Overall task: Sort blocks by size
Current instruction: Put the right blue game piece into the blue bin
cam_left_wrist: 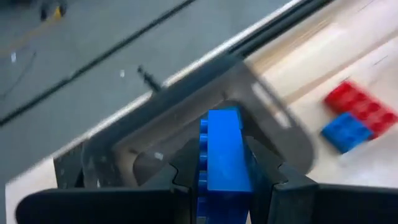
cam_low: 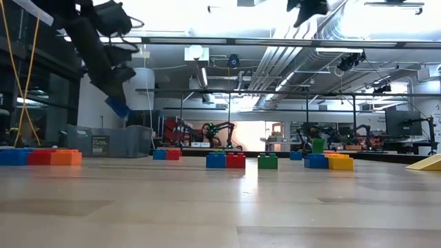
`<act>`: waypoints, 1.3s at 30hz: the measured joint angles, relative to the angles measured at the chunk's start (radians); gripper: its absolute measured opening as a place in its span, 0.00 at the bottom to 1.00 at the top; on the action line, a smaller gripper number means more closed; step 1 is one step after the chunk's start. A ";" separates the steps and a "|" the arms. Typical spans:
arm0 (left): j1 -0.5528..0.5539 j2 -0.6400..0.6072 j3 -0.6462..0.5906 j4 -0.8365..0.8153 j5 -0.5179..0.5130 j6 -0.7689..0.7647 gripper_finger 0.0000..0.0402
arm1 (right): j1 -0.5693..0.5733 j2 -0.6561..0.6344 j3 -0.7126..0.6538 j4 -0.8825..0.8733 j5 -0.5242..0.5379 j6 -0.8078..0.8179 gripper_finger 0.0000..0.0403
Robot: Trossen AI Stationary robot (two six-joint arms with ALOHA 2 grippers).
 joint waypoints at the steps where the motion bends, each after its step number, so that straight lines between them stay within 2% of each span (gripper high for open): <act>1: 0.019 0.005 -0.001 -0.008 0.013 -0.003 0.14 | 0.003 -0.013 0.000 -0.016 0.025 0.018 0.64; 7: 0.071 0.021 -0.001 -0.004 0.038 0.007 0.19 | 0.004 -0.087 0.000 -0.061 0.120 0.084 0.64; 12: 0.076 0.021 -0.001 -0.004 0.040 0.015 0.15 | 0.004 -0.147 0.000 -0.065 0.178 0.127 0.64; 18: 0.076 0.021 -0.001 0.001 0.040 0.015 0.16 | 0.004 -0.202 0.000 -0.102 0.235 0.176 0.64; 39: 0.076 0.021 -0.001 0.002 0.040 0.016 0.16 | 0.004 -0.232 -0.002 -0.149 0.262 0.224 0.64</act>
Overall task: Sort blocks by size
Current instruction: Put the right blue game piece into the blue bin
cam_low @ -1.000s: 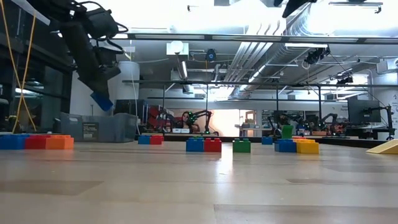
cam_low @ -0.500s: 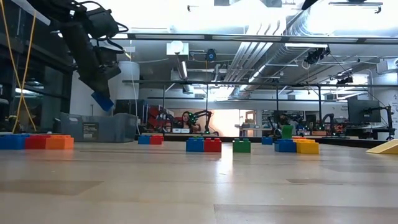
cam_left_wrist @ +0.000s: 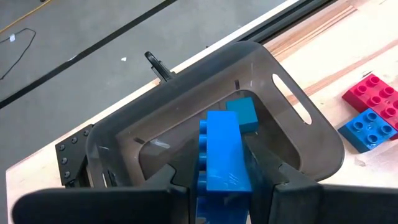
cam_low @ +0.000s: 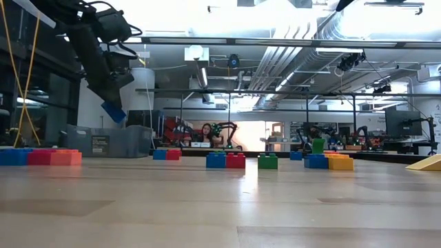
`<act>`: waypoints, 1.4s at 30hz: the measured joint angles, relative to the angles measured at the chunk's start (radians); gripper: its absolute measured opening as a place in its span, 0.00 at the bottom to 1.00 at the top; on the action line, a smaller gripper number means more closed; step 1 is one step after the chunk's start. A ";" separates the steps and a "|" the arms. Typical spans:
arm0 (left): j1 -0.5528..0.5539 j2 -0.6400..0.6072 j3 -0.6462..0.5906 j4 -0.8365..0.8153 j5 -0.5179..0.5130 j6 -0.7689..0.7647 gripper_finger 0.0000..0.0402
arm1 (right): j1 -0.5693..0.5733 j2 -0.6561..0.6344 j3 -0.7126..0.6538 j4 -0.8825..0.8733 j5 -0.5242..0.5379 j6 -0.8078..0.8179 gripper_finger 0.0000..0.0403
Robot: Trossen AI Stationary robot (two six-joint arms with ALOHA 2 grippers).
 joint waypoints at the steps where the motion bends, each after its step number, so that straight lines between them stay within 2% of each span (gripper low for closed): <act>1: 0.000 0.000 0.000 0.000 0.000 0.000 0.16 | 0.000 0.000 0.000 0.000 0.000 0.000 0.64; 22: 0.000 0.000 0.001 0.000 0.000 0.000 0.18 | 0.000 0.000 0.000 0.000 0.001 0.000 0.64; 32: 0.000 0.000 0.001 0.002 0.031 -0.001 0.18 | 0.000 0.000 0.000 0.000 0.001 -0.001 0.64; 33: 0.000 0.000 0.001 0.011 0.075 -0.003 0.18 | 0.000 0.000 0.000 0.000 0.001 -0.001 0.64; 34: -0.004 0.000 0.001 0.036 0.163 -0.013 0.18 | 0.000 0.000 0.000 0.000 0.001 -0.001 0.64; 37: -0.061 0.005 0.001 0.207 0.555 -0.114 0.17 | 0.000 0.001 0.000 0.001 0.001 -0.007 0.64; 38: -0.106 0.011 0.001 0.282 0.636 -0.168 0.16 | 0.000 0.001 0.000 0.001 0.001 -0.010 0.64; 40: -0.227 0.031 0.002 0.429 0.673 -0.236 0.15 | -0.002 0.001 0.000 0.001 0.004 -0.008 0.64; 42: -0.371 0.055 0.002 0.571 0.646 -0.245 0.15 | -0.002 0.001 0.000 0.001 0.004 -0.001 0.64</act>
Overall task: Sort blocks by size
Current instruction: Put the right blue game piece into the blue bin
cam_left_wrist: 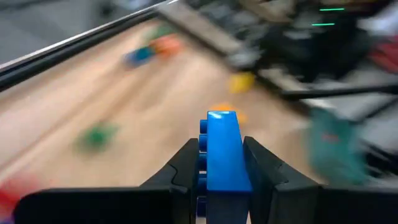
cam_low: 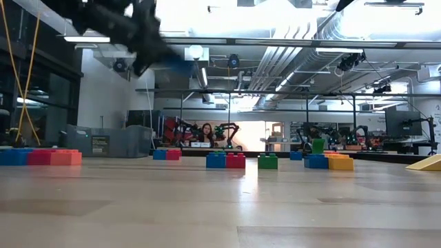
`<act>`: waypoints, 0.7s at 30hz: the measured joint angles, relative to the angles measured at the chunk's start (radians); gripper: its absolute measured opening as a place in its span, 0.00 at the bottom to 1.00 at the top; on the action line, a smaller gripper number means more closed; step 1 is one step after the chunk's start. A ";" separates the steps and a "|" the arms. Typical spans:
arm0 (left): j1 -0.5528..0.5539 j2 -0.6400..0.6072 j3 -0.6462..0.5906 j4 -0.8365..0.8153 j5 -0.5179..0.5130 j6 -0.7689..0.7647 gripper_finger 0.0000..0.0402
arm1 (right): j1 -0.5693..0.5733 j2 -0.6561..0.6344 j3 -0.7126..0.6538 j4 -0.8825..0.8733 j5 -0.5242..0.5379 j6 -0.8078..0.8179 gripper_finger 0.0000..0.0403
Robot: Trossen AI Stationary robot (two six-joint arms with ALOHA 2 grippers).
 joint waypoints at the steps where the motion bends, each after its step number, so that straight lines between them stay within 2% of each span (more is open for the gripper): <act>1: -0.074 0.022 0.000 0.074 -0.022 0.000 0.15 | 0.000 0.000 0.000 0.000 0.000 0.000 0.64; 5: -0.340 0.176 0.050 0.249 -0.166 0.054 0.15 | 0.000 0.000 0.000 0.000 0.000 -0.017 0.64; 9: -0.495 0.390 0.200 0.300 -0.241 0.212 0.15 | 0.000 0.000 0.000 0.002 -0.009 -0.030 0.64; 15: -0.555 0.726 0.546 0.299 -0.245 0.336 0.18 | 0.001 0.000 0.000 0.030 -0.081 -0.039 0.64; 21: -0.569 1.005 0.908 0.297 -0.148 0.402 0.17 | 0.001 0.000 0.000 0.031 -0.114 -0.045 0.64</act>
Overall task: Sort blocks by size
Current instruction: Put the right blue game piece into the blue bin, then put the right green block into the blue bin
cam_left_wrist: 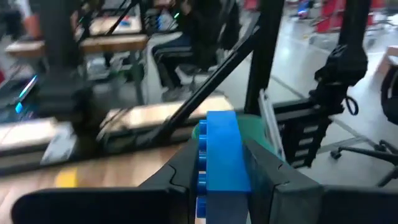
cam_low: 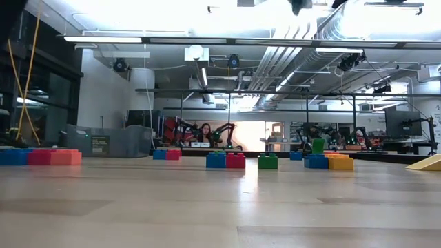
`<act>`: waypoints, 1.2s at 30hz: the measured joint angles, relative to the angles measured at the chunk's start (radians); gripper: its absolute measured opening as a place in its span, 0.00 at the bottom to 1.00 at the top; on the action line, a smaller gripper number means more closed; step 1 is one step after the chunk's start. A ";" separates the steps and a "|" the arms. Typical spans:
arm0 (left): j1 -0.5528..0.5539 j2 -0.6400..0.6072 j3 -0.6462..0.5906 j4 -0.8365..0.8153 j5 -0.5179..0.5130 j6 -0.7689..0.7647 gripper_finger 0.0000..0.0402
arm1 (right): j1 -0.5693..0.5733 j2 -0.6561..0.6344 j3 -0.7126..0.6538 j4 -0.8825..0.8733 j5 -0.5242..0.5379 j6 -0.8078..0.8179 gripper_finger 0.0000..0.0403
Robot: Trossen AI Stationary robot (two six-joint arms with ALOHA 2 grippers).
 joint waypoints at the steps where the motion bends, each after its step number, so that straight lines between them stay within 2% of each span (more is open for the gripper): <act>1: -0.005 0.037 0.053 -0.003 0.012 0.012 0.17 | 0.000 0.000 0.000 0.000 -0.003 0.000 0.64; 6: -0.038 0.213 0.264 -0.004 0.027 0.029 0.17 | 0.000 0.000 0.000 0.000 -0.012 0.050 0.64; 10: -0.063 0.331 0.373 -0.003 0.026 -0.022 0.17 | 0.000 0.000 0.000 0.002 -0.008 0.112 0.64; 14: -0.089 0.410 0.437 -0.002 0.018 -0.051 0.21 | 0.000 0.000 0.000 0.004 0.018 0.179 0.64; 18: -0.099 0.424 0.448 -0.060 0.019 -0.084 0.31 | 0.000 0.000 0.000 0.026 0.033 0.206 0.64; 25: -0.079 0.341 0.452 -0.176 0.011 -0.075 0.51 | 0.000 0.000 0.000 0.063 0.034 0.154 0.64; 28: -0.053 0.243 0.451 -0.449 -0.007 -0.011 0.55 | 0.000 0.000 0.000 0.063 0.021 0.085 0.64; 32: 0.021 0.075 0.432 -0.827 -0.122 0.008 0.56 | 0.000 0.000 0.000 0.062 0.007 -0.036 0.64; 34: 0.067 -0.007 0.369 -0.923 -0.137 -0.015 0.55 | 0.000 0.000 0.000 0.062 0.006 -0.092 0.64; 36: 0.099 -0.101 0.246 -0.935 -0.138 -0.091 0.53 | 0.000 0.000 0.000 0.062 -0.004 -0.133 0.64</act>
